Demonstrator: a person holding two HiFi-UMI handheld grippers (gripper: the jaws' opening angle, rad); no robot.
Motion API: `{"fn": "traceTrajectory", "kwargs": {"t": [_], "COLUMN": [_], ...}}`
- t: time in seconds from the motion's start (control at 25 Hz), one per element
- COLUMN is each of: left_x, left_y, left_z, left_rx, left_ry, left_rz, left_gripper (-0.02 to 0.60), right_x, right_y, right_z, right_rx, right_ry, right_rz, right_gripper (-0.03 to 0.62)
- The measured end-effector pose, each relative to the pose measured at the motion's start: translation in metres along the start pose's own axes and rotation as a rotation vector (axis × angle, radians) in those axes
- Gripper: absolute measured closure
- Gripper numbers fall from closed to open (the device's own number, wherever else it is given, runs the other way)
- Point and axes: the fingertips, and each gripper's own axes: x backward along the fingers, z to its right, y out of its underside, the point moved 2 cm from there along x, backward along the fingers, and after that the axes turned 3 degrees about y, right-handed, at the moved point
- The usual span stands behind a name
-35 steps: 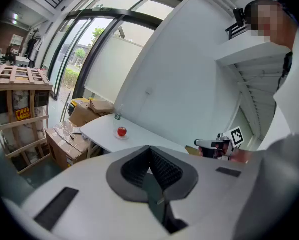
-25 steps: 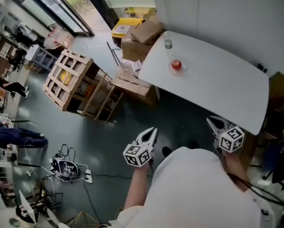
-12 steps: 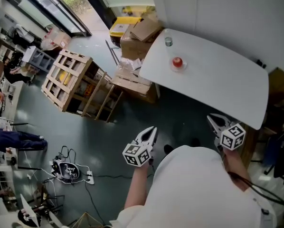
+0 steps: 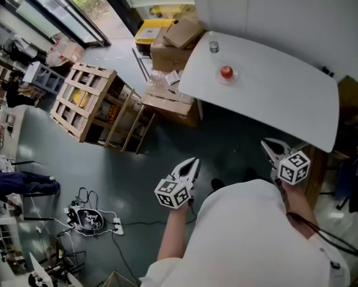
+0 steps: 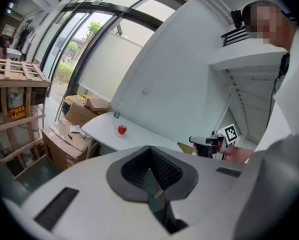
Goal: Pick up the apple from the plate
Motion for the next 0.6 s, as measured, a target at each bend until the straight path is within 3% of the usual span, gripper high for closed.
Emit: {"fn": "traceTrajectory", "kwargs": {"t": [0.6], "left_x": [0.006], "left_y": [-0.01], "left_z": [-0.028], "left_rx": [0.027], "left_ry": [0.016], "left_rz": [0.014], "left_gripper": [0.58], "right_x": [-0.023], "right_y": [-0.002], "right_z": [-0.013], "right_rx": [-0.001], "right_ry": [-0.006], "right_rz": [-0.023], "right_gripper": [0.556]}}
